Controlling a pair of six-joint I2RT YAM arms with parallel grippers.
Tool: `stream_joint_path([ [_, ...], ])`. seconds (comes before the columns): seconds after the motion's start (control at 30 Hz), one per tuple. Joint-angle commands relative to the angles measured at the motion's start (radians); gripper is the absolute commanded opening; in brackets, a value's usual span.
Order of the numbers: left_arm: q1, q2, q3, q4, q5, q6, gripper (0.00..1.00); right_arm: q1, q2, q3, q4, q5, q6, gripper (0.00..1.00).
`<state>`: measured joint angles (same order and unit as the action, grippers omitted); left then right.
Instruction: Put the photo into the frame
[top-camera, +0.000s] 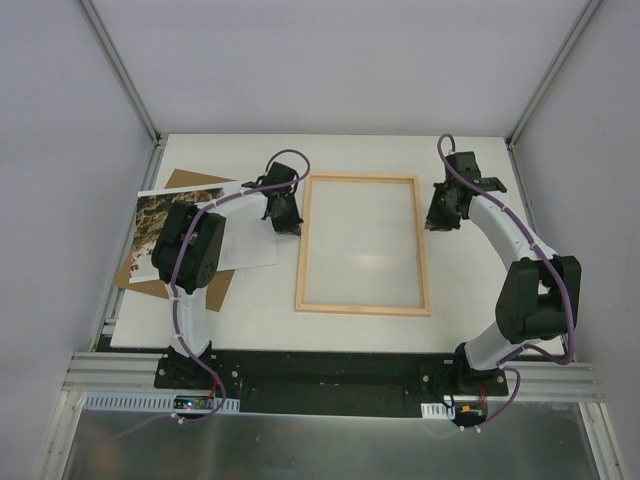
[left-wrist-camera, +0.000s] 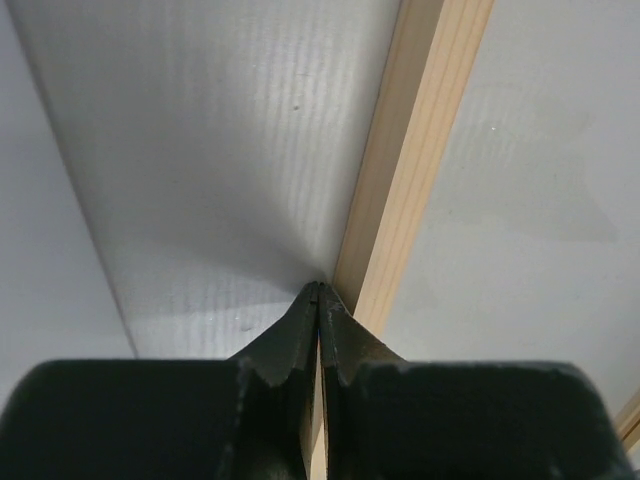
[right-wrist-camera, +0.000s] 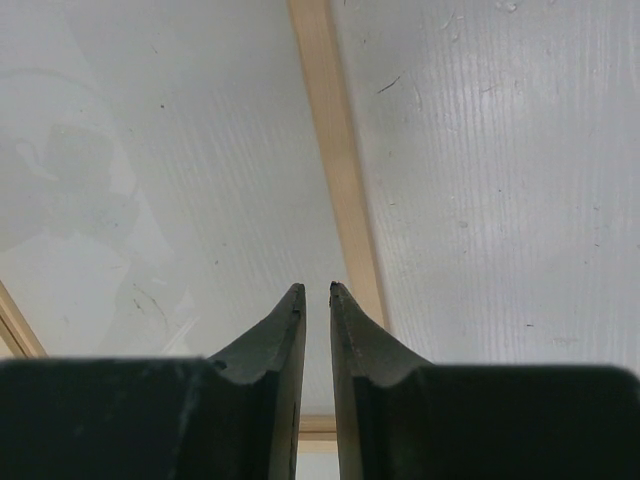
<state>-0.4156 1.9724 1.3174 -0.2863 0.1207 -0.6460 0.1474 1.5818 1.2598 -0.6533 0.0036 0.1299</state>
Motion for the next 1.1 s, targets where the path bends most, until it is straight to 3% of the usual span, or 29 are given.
stream_joint_path([
  [0.0,-0.035,0.04,0.072,-0.007,0.019,-0.023,0.0,-0.009,-0.049,-0.014,-0.02,0.006,-0.004,0.18],
  [0.73,-0.149,0.154,0.25,-0.008,0.062,-0.064,0.0,-0.02,-0.106,-0.063,-0.045,0.006,-0.021,0.19],
  [0.83,-0.149,0.106,0.234,-0.01,0.054,-0.047,0.07,-0.014,-0.108,-0.056,-0.045,-0.028,-0.018,0.2],
  [1.07,-0.106,-0.12,0.126,-0.071,-0.016,-0.015,0.38,0.122,-0.072,0.016,-0.045,-0.027,0.023,0.27],
])
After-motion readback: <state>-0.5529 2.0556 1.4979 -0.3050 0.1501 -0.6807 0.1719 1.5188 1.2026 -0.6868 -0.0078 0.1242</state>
